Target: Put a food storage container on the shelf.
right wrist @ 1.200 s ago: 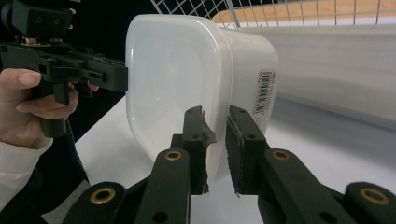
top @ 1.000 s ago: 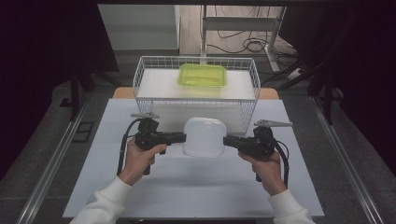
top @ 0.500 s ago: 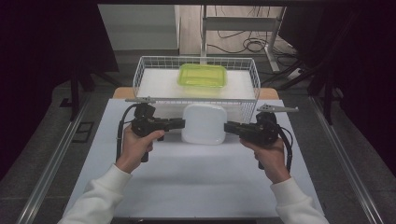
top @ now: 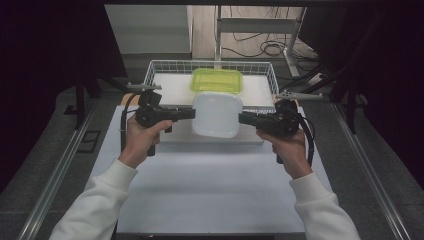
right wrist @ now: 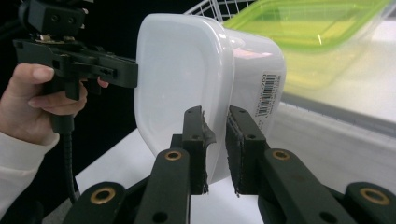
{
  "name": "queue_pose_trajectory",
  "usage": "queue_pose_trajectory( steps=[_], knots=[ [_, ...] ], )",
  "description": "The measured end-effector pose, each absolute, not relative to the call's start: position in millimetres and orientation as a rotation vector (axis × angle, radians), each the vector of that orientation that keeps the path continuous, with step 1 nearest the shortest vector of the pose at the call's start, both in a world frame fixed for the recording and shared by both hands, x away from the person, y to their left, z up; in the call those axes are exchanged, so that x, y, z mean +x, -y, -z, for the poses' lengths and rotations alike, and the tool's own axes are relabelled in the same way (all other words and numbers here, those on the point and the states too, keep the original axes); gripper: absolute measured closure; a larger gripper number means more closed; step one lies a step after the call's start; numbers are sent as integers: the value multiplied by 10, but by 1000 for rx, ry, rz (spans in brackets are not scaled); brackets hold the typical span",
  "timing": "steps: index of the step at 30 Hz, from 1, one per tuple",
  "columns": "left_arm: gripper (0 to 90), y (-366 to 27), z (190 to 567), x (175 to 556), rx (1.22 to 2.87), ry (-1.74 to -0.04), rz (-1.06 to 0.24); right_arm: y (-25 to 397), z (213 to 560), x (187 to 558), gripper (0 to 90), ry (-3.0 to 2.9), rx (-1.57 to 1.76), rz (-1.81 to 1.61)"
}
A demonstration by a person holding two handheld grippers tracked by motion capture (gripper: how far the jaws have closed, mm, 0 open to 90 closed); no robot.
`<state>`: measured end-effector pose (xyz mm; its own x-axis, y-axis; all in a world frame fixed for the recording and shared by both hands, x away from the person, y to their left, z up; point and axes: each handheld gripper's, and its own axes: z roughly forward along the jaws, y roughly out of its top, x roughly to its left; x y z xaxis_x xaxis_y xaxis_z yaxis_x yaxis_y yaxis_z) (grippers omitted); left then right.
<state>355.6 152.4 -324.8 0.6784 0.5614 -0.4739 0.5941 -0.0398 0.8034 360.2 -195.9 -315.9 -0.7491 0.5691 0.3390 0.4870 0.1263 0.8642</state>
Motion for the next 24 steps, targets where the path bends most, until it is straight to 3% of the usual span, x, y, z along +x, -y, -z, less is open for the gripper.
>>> queue_pose_trajectory(
  steps=[24],
  knots=[
    [795, -1637, 2936, 3823, 1661, -938, 24, 1856, 2785, 3870, 777, -2304, 1046, -1742]
  ],
)
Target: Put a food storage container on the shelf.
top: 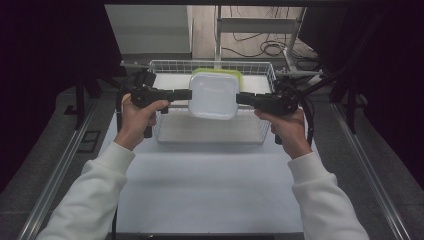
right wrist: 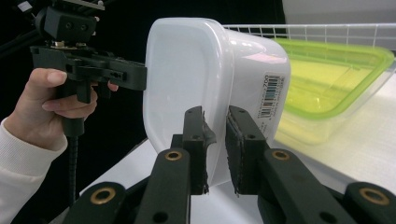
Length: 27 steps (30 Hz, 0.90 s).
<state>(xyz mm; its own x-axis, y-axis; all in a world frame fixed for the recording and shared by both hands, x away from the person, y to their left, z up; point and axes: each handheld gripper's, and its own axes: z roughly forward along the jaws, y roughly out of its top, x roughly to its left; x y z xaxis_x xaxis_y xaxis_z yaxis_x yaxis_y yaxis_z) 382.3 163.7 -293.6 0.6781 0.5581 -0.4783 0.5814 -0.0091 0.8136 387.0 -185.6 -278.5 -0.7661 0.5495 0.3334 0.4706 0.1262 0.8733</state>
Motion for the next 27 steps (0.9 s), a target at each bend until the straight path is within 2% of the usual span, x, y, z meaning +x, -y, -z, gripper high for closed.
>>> queue_pose_trajectory(
  steps=[27],
  knots=[
    [794, -1628, 2522, 4246, 1662, -951, 47, 1865, 2393, 4285, 777, -2270, 1081, -1790]
  ],
)
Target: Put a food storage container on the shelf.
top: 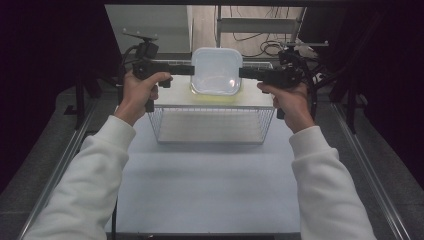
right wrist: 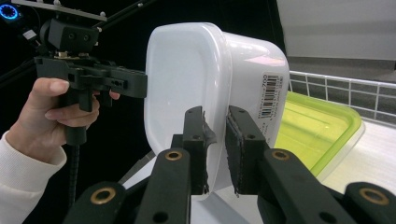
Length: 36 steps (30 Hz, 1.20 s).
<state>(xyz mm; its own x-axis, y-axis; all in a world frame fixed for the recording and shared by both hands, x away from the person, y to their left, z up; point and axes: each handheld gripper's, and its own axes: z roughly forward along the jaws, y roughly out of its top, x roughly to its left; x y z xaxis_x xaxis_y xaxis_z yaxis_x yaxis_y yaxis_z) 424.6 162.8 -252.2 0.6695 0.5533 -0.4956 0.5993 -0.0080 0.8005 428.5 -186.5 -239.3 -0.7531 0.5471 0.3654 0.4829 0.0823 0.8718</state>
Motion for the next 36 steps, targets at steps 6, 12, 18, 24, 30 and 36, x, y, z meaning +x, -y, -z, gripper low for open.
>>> queue_pose_trajectory(
  steps=[6, 12, 18, 24, 30, 36],
  knots=[
    [794, -1611, 2481, 4368, 1668, -966, 59, 1880, 2355, 4396, 777, -2277, 1105, -1786],
    [793, -1618, 2534, 4527, 1663, -1005, 92, 1867, 2399, 4535, 776, -2288, 1160, -1779],
    [790, -1633, 2615, 4701, 1641, -1053, 153, 1857, 2459, 4670, 773, -2291, 1207, -1784],
    [789, -1636, 2668, 4789, 1642, -1069, 181, 1846, 2485, 4755, 772, -2301, 1253, -1764],
    [791, -1669, 2679, 4865, 1617, -1102, 232, 1842, 2528, 4851, 771, -2297, 1325, -1792],
    [799, -1683, 2694, 4964, 1566, -1143, 310, 1881, 2583, 4964, 768, -2266, 1459, -1847]
  ],
)
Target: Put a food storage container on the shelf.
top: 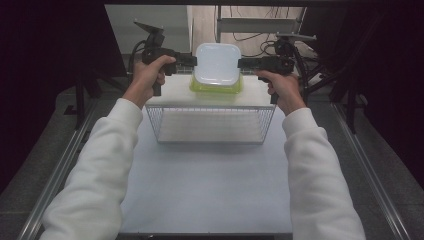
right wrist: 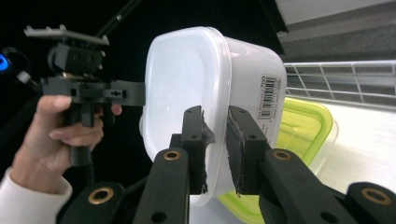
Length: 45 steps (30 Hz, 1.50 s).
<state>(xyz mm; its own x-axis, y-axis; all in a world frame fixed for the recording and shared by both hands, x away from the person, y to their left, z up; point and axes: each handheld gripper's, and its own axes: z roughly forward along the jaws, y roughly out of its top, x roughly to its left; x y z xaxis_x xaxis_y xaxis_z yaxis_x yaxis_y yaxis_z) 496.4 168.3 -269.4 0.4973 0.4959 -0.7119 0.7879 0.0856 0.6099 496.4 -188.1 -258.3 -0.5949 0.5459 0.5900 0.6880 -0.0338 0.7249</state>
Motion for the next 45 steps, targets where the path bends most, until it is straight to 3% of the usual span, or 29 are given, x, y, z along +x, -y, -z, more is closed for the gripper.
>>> queue_pose_trajectory(
  steps=[12, 34, 45],
  knots=[
    [786, -1718, 2842, 5194, 1421, -1196, 441, 1903, 2662, 5194, 760, 1933, -1464, 1685],
    [740, -1707, 2902, 5211, 1421, -1185, 408, 1888, 2710, 5255, 732, 1852, -1537, 1645],
    [440, -1710, 2793, 5123, 1390, -1125, 325, 1908, 2599, 5168, 588, 1905, -1524, 1710]
  ],
)
